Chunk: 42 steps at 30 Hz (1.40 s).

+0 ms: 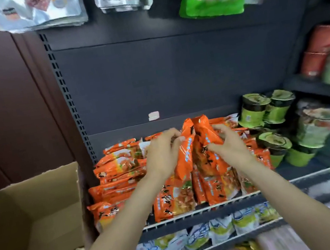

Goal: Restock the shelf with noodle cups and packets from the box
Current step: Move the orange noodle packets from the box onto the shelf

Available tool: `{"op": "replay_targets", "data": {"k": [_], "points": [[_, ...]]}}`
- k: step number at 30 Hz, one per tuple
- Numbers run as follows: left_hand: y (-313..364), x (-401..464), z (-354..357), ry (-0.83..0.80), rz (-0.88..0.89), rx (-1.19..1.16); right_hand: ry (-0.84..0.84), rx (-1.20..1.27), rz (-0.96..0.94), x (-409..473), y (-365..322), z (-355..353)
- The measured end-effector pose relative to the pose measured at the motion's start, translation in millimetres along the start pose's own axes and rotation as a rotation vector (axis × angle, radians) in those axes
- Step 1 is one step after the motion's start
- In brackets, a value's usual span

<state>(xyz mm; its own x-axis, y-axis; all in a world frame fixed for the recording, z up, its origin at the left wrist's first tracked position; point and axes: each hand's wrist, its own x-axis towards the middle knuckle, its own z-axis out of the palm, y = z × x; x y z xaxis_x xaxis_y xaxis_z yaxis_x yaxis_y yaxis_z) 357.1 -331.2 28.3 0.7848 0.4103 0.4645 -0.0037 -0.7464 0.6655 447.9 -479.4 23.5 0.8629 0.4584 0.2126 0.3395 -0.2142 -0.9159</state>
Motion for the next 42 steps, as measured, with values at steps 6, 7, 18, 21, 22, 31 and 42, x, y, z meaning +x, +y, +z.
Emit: {"op": "replay_targets", "data": {"k": [6,7,18,21,22,31,42], "points": [[13.6,22.0,41.0,-0.093,-0.037,-0.053,0.045,-0.164,0.007,20.2,34.7,-63.8],[14.3,25.8,47.8,-0.117,-0.029,-0.062,0.031,-0.221,0.014,23.2,41.1,-73.0],[14.8,52.9,116.8,-0.339,-0.072,-0.073,0.015,-0.670,-0.013,49.1,92.1,-147.2],[20.6,57.3,135.0,-0.380,-0.120,0.004,-0.104,-0.764,0.027,66.9,111.4,-161.3],[22.9,57.0,141.4,-0.387,-0.139,0.043,-0.188,-0.773,0.040,72.2,116.2,-165.3],[32.2,24.6,197.4,-0.384,-0.275,0.411,-0.523,-0.851,-0.118,92.2,170.2,-186.6],[20.2,-1.3,232.7,-0.242,-0.353,0.606,-0.635,-1.114,-0.293,79.5,204.4,-180.5]]}}
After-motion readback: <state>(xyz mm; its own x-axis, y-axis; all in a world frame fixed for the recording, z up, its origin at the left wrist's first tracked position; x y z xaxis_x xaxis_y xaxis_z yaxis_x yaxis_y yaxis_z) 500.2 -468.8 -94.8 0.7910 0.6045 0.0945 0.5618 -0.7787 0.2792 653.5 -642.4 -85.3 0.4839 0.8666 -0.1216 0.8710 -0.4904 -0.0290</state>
